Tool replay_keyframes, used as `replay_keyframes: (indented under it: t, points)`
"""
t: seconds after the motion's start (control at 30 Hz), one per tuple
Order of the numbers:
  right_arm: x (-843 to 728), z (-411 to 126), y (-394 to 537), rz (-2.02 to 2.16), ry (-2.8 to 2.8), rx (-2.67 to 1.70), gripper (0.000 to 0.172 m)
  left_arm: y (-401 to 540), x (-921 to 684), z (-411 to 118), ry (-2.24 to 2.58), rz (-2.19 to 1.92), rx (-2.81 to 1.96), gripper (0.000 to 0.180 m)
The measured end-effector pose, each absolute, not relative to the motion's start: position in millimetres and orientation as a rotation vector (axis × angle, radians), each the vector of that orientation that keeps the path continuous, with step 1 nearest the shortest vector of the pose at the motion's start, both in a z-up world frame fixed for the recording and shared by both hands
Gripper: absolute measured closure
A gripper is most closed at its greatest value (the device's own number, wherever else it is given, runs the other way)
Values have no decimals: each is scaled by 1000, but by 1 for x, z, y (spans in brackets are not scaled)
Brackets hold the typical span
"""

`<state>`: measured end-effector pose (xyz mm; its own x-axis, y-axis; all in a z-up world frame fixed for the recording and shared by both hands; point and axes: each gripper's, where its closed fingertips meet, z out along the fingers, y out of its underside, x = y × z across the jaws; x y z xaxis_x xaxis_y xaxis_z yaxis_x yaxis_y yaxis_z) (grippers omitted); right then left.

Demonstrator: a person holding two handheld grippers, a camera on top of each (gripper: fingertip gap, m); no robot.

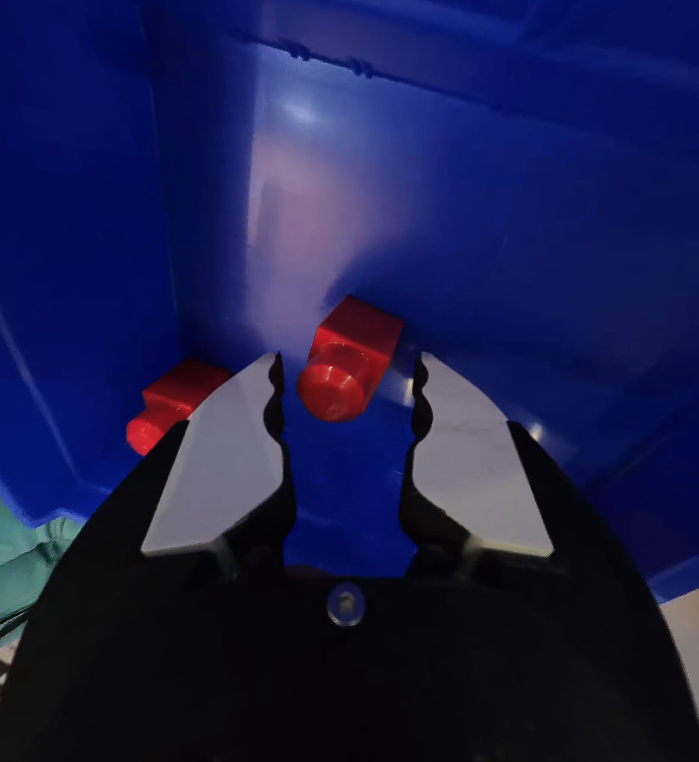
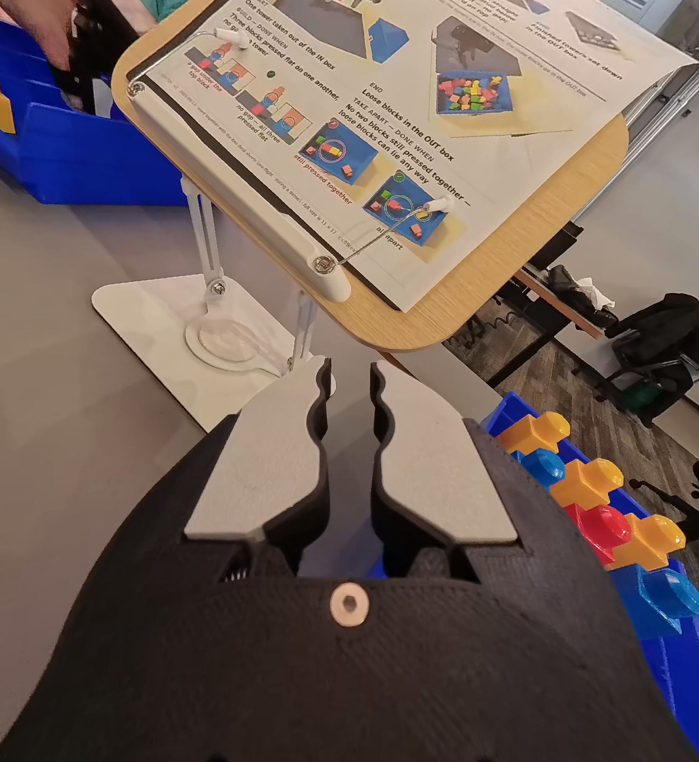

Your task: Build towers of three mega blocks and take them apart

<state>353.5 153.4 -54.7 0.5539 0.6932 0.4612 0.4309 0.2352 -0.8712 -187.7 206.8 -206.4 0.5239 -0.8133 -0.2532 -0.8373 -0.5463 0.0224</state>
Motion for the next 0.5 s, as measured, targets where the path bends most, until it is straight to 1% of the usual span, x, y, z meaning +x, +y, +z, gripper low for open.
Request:
replay_keyframes:
  t: [0.07,0.13,0.23,0.37,0.5]
  points:
    - [354,-55,154,234,-1054,-1392,154,204,-190,-214,1497,378,-2656,137]
    - [354,-56,154,234,-1053,-1396,154,203,-190,-212,1474,388,-2664,141]
    - [356,-56,155,237,-1050,-1397,154,189,-181,-196,1453,319,-2654,141]
    - [353,-58,154,254,-1063,-1399,155,156,-136,-137,1412,145,-2453,142]
    - [350,-61,153,263,-1081,-1405,155,85,-62,-98,1622,8,-2190,143]
